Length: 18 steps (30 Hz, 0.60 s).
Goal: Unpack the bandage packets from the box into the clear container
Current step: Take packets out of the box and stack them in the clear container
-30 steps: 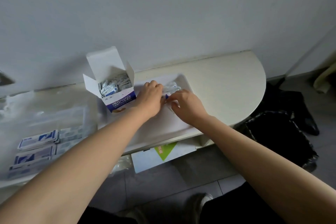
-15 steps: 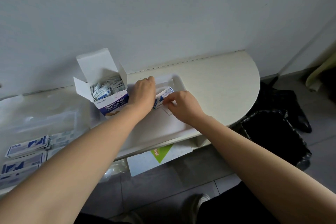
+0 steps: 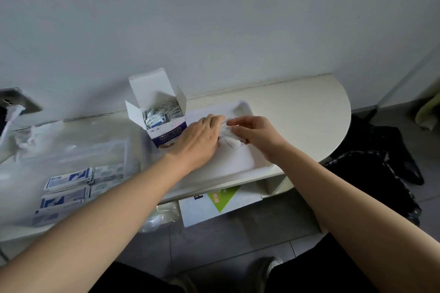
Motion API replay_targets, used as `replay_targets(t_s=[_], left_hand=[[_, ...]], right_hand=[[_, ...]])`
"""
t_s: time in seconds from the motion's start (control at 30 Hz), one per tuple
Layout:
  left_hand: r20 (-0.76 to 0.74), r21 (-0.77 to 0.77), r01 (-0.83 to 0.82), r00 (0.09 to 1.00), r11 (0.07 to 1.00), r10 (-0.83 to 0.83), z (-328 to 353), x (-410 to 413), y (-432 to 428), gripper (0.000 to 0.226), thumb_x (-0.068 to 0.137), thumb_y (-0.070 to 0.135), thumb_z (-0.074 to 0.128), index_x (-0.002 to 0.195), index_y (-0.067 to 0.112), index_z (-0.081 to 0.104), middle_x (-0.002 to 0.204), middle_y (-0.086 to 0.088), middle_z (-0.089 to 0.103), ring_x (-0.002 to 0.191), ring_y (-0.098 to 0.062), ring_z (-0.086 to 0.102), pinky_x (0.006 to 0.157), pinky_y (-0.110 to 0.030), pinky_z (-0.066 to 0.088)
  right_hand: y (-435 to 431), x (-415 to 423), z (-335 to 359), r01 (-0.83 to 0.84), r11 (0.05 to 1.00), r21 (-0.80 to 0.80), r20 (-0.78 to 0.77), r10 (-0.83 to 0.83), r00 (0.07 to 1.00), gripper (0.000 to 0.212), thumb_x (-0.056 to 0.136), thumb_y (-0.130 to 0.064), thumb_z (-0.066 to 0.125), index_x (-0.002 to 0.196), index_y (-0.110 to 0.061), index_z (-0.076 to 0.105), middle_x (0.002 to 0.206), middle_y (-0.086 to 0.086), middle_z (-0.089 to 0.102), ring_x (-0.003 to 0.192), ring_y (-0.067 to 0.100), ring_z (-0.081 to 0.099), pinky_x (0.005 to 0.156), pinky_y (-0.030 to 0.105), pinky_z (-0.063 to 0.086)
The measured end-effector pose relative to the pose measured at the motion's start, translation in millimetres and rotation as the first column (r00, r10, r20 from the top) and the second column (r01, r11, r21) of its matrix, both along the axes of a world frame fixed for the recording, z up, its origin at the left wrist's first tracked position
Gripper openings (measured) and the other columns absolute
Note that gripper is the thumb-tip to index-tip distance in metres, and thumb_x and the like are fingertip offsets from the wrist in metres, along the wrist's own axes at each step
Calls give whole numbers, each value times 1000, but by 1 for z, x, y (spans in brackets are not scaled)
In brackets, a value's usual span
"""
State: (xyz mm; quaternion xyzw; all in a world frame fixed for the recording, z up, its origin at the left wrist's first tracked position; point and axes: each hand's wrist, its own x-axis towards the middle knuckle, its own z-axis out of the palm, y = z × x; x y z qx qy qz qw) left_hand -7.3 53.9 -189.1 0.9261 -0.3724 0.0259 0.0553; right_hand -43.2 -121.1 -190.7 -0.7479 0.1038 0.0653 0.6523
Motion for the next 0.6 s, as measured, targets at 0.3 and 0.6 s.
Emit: replay_targets(t_s=[0.3, 0.6], left_hand=[[-173, -86, -156, 975, 984, 139, -9, -21, 21, 21, 86, 25, 61, 106, 20, 63, 101, -1, 52, 90, -22, 58, 67, -31, 43], [-289, -188, -301, 927, 935, 240, -14, -23, 22, 10, 84, 18, 65, 93, 18, 69, 80, 1, 49, 84, -26, 55, 65, -28, 31]], right_hand=[[9, -18, -18, -61, 715, -696, 214, 287, 934, 12, 79, -15, 71, 90, -20, 74, 79, -13, 62, 80, 4, 45, 71, 20, 36], [13, -16, -18, -117, 720, -684, 133, 281, 950, 16, 78, -9, 68, 92, -15, 73, 88, 2, 64, 62, 3, 45, 67, 19, 37]])
